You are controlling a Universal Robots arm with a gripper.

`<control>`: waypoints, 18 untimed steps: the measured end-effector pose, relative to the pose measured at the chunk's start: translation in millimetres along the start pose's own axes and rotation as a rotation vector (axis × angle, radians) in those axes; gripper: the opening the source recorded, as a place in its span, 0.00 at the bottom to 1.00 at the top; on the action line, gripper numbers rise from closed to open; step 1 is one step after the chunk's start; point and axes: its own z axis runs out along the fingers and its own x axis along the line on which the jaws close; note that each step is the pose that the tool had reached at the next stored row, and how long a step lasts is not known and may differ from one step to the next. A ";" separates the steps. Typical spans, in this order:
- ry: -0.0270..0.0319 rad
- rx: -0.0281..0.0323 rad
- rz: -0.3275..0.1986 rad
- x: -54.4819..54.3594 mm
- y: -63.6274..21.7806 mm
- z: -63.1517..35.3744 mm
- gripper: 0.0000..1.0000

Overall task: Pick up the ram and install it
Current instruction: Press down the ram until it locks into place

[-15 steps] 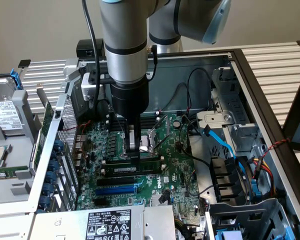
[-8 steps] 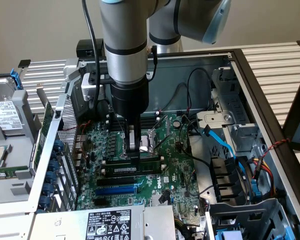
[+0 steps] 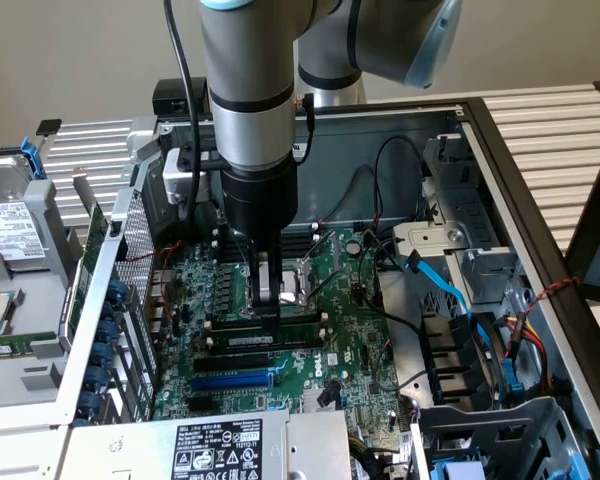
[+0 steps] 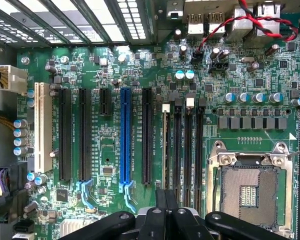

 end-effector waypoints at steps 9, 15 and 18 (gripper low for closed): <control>0.0009 -0.0017 0.000 2.3 -0.3 -28.3 0.11; 0.0008 -0.0018 0.000 2.3 -0.3 -29.0 0.11; 0.0007 -0.0017 0.000 2.3 -0.3 -29.0 0.11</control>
